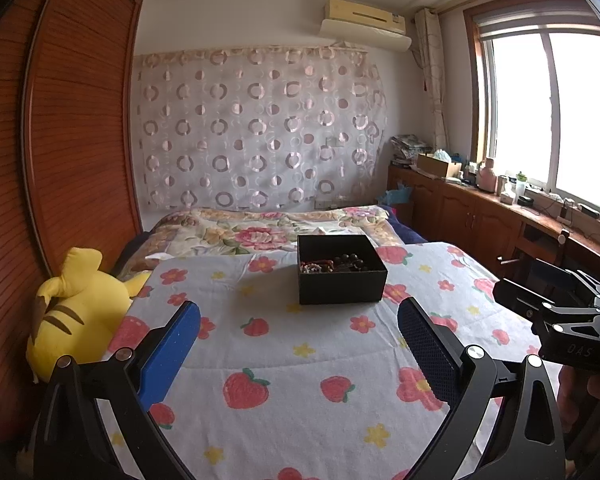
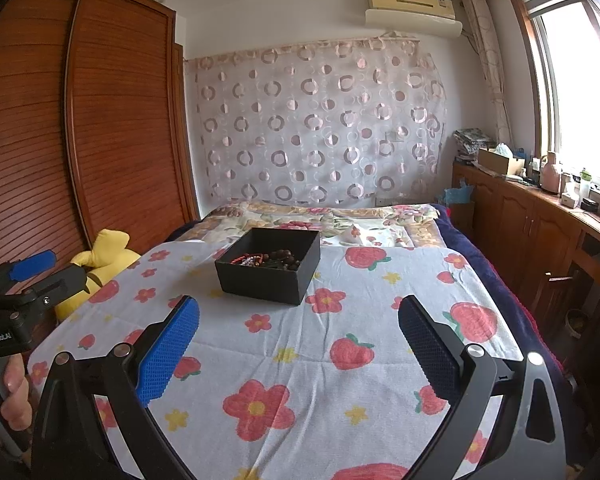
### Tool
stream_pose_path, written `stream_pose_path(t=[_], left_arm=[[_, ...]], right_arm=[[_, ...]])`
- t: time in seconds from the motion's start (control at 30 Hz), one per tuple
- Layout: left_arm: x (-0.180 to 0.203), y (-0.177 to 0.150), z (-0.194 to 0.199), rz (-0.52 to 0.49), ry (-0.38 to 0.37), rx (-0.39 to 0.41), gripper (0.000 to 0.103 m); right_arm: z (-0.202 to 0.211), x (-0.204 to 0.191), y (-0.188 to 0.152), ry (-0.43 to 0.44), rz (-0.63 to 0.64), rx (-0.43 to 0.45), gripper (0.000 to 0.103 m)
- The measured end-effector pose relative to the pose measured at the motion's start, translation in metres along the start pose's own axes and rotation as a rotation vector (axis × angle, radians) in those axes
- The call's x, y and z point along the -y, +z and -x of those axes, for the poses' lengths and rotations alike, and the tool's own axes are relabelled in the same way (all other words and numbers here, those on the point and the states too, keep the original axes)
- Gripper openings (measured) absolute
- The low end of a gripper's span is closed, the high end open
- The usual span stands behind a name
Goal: Organize jewelry
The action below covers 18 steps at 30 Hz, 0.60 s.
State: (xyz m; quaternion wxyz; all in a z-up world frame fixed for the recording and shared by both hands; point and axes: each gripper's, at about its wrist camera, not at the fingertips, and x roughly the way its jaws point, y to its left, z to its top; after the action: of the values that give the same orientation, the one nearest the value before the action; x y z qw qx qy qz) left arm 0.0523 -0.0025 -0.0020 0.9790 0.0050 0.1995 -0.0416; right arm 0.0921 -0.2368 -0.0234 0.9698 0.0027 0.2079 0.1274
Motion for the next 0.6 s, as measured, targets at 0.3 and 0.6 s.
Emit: stream_pose_path(t=[0.3,0.6], left_arm=[[0.0006,-0.0006,0.0000,0.000,0.001,0.000,0.095],[0.0007,-0.0010,0.0002,0.000,0.001,-0.001,0.095]], right_arm=[[0.0001,0.0001,-0.0001,0.000,-0.001,0.003,0.101],[0.0004,0.0008,-0.0011,0.000,-0.001,0.002,0.101]])
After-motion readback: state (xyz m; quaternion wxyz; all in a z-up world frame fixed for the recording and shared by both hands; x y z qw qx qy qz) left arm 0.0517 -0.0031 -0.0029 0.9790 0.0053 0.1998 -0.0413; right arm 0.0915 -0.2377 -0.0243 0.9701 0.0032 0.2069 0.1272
